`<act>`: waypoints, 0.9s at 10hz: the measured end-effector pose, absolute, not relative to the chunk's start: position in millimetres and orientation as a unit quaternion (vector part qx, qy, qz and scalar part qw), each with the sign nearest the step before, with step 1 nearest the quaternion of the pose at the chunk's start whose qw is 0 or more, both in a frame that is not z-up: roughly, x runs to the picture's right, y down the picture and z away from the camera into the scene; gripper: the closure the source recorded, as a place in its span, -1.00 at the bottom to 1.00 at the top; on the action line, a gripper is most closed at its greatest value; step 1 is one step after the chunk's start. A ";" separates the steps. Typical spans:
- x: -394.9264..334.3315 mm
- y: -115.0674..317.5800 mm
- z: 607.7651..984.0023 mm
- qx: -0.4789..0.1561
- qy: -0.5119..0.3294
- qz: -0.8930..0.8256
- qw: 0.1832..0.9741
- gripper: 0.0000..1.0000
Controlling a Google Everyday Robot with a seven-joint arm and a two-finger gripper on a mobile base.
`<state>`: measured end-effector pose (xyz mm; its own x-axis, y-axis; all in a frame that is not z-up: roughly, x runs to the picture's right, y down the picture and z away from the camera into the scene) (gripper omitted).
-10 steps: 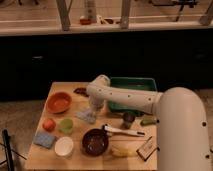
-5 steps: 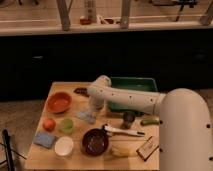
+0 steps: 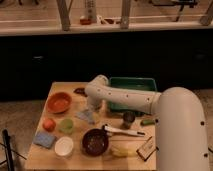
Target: Wipe table surface with towel
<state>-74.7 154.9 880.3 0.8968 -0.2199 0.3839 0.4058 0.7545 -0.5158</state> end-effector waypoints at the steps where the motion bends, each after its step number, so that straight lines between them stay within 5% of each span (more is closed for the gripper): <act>1: -75.2 155.2 880.0 -0.304 -0.152 -0.163 0.926 -0.60; 9: -89.6 157.3 888.6 -0.309 -0.191 -0.164 0.917 -0.54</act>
<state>-89.6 157.3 888.6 0.8729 -0.1830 0.4523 0.4196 0.7548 -0.5042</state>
